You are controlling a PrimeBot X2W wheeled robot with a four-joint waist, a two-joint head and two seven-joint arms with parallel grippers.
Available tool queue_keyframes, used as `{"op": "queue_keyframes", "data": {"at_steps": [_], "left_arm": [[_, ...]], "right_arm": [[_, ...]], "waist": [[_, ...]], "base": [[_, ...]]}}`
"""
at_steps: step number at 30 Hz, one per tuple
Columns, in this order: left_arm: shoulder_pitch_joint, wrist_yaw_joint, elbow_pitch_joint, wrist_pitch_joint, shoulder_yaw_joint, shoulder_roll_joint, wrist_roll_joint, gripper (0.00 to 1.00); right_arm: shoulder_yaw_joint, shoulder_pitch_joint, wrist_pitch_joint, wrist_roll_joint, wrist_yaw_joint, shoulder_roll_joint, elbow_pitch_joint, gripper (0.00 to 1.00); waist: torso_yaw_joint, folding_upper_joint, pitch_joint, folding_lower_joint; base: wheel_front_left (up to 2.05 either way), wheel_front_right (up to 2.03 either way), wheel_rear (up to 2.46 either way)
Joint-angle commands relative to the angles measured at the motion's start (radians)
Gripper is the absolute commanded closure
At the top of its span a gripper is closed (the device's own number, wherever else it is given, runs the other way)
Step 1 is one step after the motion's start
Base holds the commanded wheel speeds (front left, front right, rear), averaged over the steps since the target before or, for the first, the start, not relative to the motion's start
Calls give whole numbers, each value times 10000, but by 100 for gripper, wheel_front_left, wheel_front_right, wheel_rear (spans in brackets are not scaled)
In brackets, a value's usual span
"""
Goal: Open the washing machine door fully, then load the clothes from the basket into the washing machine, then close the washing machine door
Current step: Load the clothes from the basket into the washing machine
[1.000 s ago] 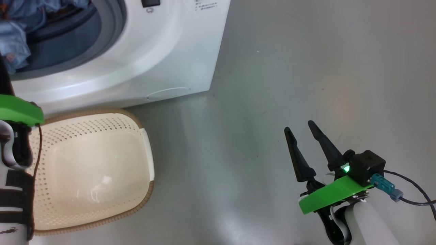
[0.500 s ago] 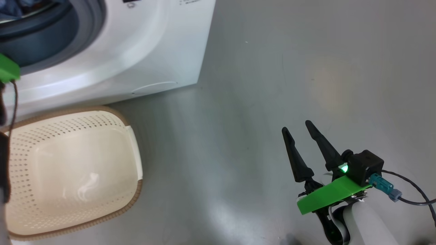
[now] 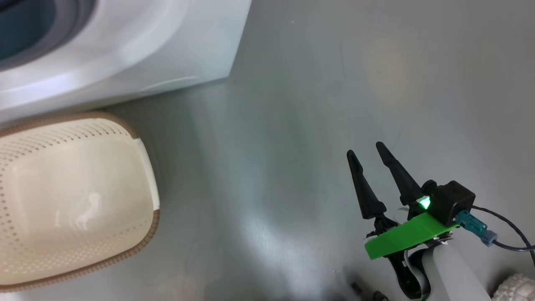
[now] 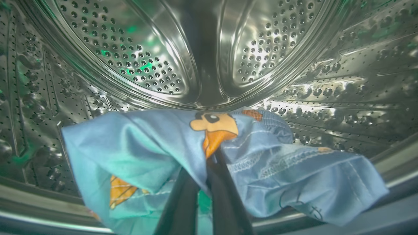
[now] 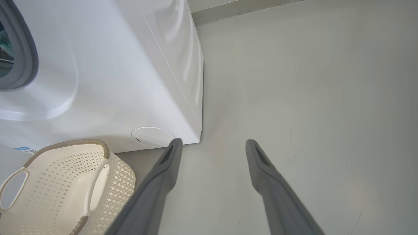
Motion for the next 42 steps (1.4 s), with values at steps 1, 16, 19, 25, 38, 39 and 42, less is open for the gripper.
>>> {"op": "queue_keyframes", "data": {"at_steps": [1, 16, 19, 25, 38, 39, 42], "left_arm": [[-239, 17, -149, 25, 90, 599, 80, 100], [-1670, -53, -1447, -690, -127, 996, 755, 100], [-1502, -63, -2298, -693, 98, 965, 966, 100], [-1312, -95, -2081, -695, 208, 831, 1063, 100], [-2247, -124, 7, -696, -721, 912, 325, 35], [-2257, -124, 51, -696, -732, 915, 309, 0], [-2191, -125, 108, -697, -716, 916, 201, 0]], "right_arm": [[173, 116, -48, 36, 16, 51, -248, 0], [275, -57, -48, 56, 16, 66, -486, 0], [293, -87, -48, 43, 16, 67, -487, 0], [326, -91, -48, 34, 16, 67, -477, 0], [426, -156, -48, 74, 16, 68, -348, 0], [419, -164, -48, 71, 16, 68, -342, 0], [398, -178, -48, 63, 16, 68, -315, 0]], "waist": [[-13, 0, 339, 0], [106, 0, 1407, 0], [94, 0, 1512, 0], [64, 0, 1609, 0], [14, 0, 1526, 0], [14, 0, 1512, 0], [36, 0, 1452, 0]], "base": [[0, 0, 0], [0, 0, 0], [0, 0, 0], [0, 0, 0], [0, 0, 0], [0, 0, 0], [0, 0, 0]]}}
